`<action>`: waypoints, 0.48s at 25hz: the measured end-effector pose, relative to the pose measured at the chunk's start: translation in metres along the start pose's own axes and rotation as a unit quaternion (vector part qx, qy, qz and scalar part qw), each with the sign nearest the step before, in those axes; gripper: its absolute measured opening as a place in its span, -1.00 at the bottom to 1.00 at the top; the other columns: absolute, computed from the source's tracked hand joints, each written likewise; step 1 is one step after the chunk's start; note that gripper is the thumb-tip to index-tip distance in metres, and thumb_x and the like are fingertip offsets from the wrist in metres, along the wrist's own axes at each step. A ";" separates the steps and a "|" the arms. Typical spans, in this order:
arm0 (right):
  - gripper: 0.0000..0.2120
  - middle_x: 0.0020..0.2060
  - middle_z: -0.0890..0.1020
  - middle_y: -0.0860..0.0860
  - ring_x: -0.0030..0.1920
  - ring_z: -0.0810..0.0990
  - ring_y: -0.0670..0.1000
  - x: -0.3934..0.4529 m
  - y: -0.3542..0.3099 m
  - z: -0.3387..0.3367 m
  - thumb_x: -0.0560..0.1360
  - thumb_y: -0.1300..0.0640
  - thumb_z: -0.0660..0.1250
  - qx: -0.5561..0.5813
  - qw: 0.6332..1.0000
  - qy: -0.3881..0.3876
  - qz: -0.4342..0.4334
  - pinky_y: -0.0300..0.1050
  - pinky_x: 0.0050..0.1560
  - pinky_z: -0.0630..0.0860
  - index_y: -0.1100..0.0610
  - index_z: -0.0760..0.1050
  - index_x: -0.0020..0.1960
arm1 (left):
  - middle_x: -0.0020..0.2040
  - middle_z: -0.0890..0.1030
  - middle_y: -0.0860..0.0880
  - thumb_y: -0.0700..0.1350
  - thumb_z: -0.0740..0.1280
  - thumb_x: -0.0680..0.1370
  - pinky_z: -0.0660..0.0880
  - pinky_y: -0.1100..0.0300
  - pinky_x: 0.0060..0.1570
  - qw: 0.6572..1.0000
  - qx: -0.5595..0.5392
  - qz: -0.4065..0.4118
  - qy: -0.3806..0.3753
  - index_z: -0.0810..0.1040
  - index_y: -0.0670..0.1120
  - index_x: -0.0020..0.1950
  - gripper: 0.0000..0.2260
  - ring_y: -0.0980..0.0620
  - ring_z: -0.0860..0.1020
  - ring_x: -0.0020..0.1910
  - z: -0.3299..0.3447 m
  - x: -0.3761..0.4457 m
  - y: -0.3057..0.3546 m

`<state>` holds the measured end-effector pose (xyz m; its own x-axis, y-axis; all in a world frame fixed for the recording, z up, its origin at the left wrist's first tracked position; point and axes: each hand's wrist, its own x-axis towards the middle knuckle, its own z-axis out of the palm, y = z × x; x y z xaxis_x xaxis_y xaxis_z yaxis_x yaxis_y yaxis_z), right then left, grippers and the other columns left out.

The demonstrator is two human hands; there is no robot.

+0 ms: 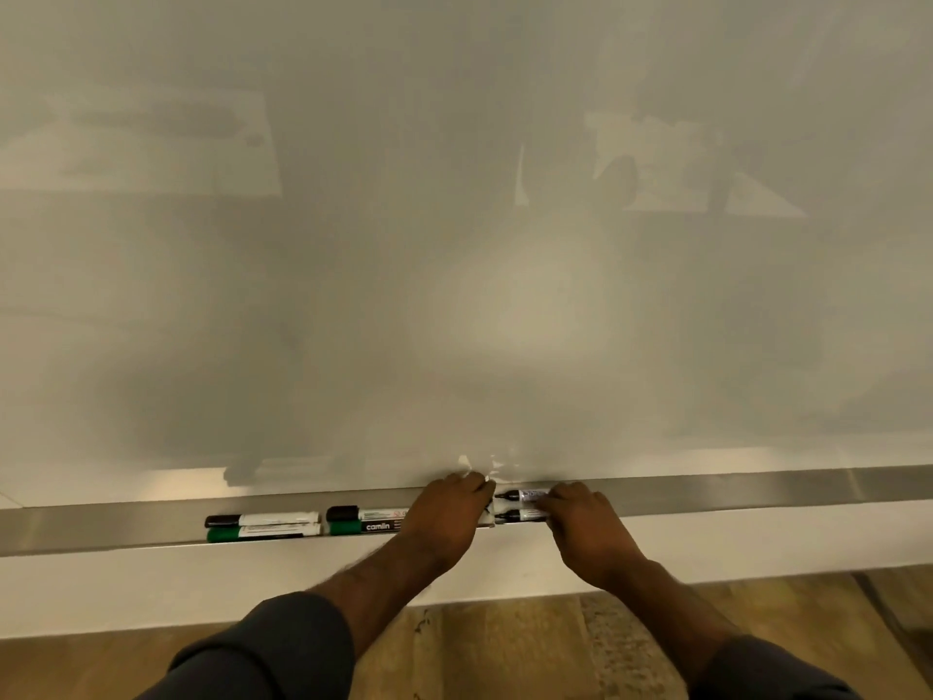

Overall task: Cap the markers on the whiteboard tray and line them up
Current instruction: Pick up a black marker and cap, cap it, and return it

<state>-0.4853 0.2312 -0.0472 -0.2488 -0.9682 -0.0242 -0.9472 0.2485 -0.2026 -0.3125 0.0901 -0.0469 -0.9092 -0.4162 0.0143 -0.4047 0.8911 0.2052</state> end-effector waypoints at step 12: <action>-0.74 0.04 0.51 -0.03 0.09 0.44 0.06 0.007 0.031 -0.014 0.52 0.18 0.23 -0.007 0.999 -0.021 -0.026 -0.07 0.06 0.29 -0.02 0.49 0.17 | 0.09 0.57 -0.08 -0.19 0.19 0.54 0.44 0.10 0.06 0.990 -0.047 -0.128 0.038 0.52 -0.08 0.16 -0.77 -0.05 0.49 0.03 0.007 -0.013 0.006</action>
<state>-0.5194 0.2322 -0.0398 -0.1908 -0.9800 -0.0561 -0.9616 0.1981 -0.1902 -0.3037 0.1020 -0.0524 -0.7661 -0.6423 0.0233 -0.6073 0.7353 0.3010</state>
